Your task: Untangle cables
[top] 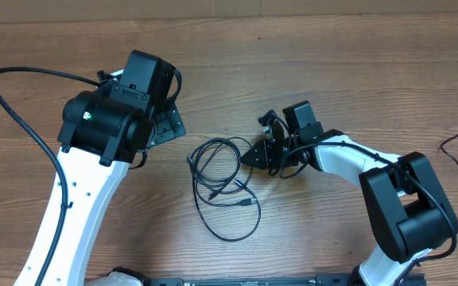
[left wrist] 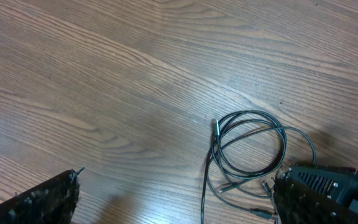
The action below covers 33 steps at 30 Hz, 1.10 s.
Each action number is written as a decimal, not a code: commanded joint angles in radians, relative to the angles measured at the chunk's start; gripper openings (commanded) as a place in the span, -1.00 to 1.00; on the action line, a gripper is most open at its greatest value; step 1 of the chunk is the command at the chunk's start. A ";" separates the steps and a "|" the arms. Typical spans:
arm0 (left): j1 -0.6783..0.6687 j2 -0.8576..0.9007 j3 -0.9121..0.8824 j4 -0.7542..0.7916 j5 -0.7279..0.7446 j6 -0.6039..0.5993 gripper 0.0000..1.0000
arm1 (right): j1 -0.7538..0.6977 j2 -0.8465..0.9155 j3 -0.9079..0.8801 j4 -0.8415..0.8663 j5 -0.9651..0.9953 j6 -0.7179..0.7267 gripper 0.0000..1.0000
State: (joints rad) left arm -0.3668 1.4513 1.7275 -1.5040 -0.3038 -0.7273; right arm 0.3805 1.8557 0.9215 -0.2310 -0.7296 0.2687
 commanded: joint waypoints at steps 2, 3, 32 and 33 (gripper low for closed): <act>-0.002 0.002 -0.007 0.001 -0.018 -0.014 0.99 | 0.006 0.003 -0.008 0.004 -0.138 0.036 -0.92; -0.002 0.002 -0.007 0.001 -0.018 -0.014 0.99 | 0.006 0.003 -0.008 0.006 -0.195 0.029 -0.92; -0.002 0.002 -0.638 0.715 0.691 0.093 0.99 | -0.166 -0.117 0.101 1.270 -0.698 1.032 -0.92; -0.002 0.002 -0.666 0.757 0.694 0.068 0.99 | -0.166 -0.117 0.101 1.322 -0.678 1.065 -0.92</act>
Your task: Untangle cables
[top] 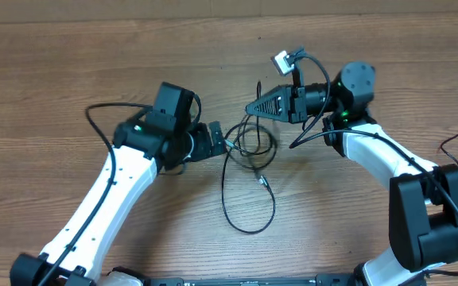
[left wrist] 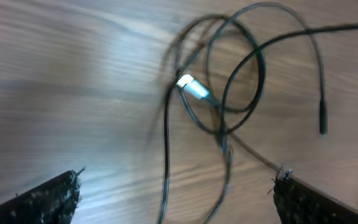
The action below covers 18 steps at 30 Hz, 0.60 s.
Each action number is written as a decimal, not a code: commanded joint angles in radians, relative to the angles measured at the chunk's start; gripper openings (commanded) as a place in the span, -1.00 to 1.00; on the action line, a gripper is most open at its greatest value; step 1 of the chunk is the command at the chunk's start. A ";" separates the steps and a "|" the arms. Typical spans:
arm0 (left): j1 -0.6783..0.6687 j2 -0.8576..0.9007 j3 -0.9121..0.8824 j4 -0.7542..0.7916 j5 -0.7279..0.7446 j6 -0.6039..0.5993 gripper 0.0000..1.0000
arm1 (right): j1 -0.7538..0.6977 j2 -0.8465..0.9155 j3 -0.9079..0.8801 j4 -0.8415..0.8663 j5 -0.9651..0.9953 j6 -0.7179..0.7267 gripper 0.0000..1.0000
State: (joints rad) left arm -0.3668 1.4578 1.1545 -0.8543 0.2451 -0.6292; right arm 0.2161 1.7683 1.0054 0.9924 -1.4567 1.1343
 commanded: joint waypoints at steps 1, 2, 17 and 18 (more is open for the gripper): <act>-0.002 -0.005 -0.122 0.146 0.144 -0.065 0.99 | -0.004 -0.029 0.017 0.157 0.082 0.230 -0.92; -0.002 -0.005 -0.147 0.178 0.145 -0.095 0.99 | -0.005 -0.029 0.018 0.192 0.108 0.240 -0.92; -0.124 -0.005 -0.276 0.401 0.094 -0.206 0.99 | -0.022 -0.029 0.386 -0.242 0.266 -0.063 -0.92; -0.133 -0.005 -0.276 0.409 0.084 -0.205 0.99 | -0.022 -0.029 0.430 -0.357 0.288 -0.122 -0.92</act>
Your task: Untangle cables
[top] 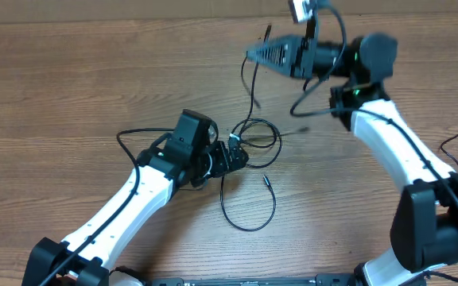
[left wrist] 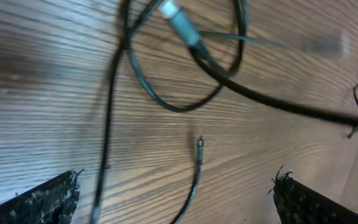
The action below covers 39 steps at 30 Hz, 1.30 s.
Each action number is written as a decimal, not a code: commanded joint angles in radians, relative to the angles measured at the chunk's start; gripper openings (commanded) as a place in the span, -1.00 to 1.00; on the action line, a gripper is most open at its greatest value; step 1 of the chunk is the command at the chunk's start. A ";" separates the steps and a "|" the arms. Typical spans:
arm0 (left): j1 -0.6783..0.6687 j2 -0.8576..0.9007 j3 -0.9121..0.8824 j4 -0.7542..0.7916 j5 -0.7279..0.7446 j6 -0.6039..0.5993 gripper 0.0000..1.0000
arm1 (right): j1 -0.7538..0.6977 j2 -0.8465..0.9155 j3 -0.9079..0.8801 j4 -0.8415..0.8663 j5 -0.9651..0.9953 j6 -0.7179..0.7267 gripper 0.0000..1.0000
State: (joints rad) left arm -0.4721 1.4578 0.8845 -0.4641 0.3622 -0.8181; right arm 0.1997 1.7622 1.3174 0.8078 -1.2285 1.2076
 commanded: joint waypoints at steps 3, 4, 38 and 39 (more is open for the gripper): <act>-0.044 -0.005 -0.006 0.031 -0.048 -0.017 0.99 | -0.005 -0.023 0.246 -0.515 0.171 -0.379 -0.92; -0.047 -0.005 -0.006 0.031 -0.059 -0.016 0.99 | -0.005 -0.023 0.301 -0.647 0.231 -0.446 -0.92; -0.052 -0.005 -0.006 0.005 -0.198 -0.017 0.99 | -0.274 -0.002 0.896 -1.375 1.426 -1.090 -0.92; -0.052 -0.005 -0.006 0.004 -0.207 -0.017 0.99 | -0.274 -0.007 0.896 -1.366 1.426 -1.126 -0.92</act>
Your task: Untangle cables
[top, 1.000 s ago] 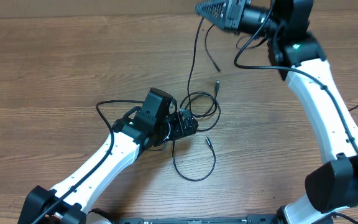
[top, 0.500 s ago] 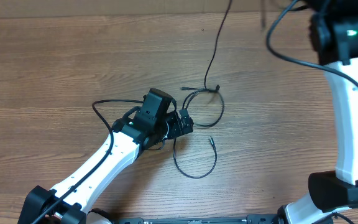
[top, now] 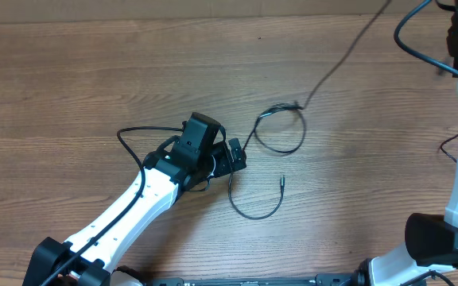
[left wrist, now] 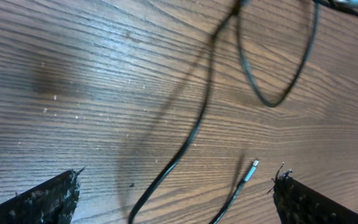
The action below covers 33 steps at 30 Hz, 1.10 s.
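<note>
The thin black cable lies mid-table in the overhead view. It forms a loop with a crossing, and from there a strand runs taut to the top edge at the upper right. A lower loop ends in a small plug. My left gripper sits at the loops' left side. In the left wrist view it is open, and a cable strand runs between the wide-apart fingers beside the silver plug tip. My right gripper is out of frame; only its white arm shows.
Bare wooden table lies all round. Another dark cable end pokes in at the right edge next to the right arm. The left arm's own black cable arcs behind its wrist.
The right gripper, then at the top centre with cable hanging from it, has gone out of frame to the upper right. The strand is now drawn out and the upper loop has shifted right. The left gripper has stayed put, open.
The cable lay coiled mid-table, with the right gripper at its right side and the left gripper back left. Then the right gripper held the cable at the back and the left came to the coil. The right gripper rose further and has now left the frame, leaving two separate loops.
</note>
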Each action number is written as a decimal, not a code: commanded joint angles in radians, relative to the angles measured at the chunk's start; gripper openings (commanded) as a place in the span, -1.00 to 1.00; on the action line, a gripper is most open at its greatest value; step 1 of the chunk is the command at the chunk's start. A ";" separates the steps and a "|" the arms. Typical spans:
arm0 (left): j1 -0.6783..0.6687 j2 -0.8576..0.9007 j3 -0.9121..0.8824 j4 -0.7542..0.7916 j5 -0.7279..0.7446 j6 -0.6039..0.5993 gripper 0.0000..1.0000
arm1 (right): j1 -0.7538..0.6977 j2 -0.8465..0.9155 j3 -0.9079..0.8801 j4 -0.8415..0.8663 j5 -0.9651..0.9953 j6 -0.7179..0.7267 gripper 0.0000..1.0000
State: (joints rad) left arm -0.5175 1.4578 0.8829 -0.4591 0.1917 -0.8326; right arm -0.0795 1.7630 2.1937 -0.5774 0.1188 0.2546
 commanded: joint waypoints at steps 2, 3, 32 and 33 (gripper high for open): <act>-0.007 -0.005 -0.005 -0.001 -0.047 -0.002 0.99 | 0.009 -0.016 0.020 0.054 0.050 -0.259 -0.92; -0.007 -0.005 -0.005 -0.001 -0.046 -0.002 0.99 | 0.009 -0.019 0.020 0.068 0.016 -0.296 -0.92; -0.006 -0.005 -0.005 -0.038 -0.168 -0.002 0.99 | 0.181 -0.080 0.020 0.031 -0.702 0.366 -0.92; -0.006 -0.005 -0.005 -0.042 -0.179 -0.002 0.99 | 0.181 -0.076 0.019 -0.045 -0.617 0.365 -0.92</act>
State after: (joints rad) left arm -0.5175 1.4578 0.8829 -0.4915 0.0784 -0.8326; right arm 0.1047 1.6981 2.1979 -0.5091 -0.7212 0.5289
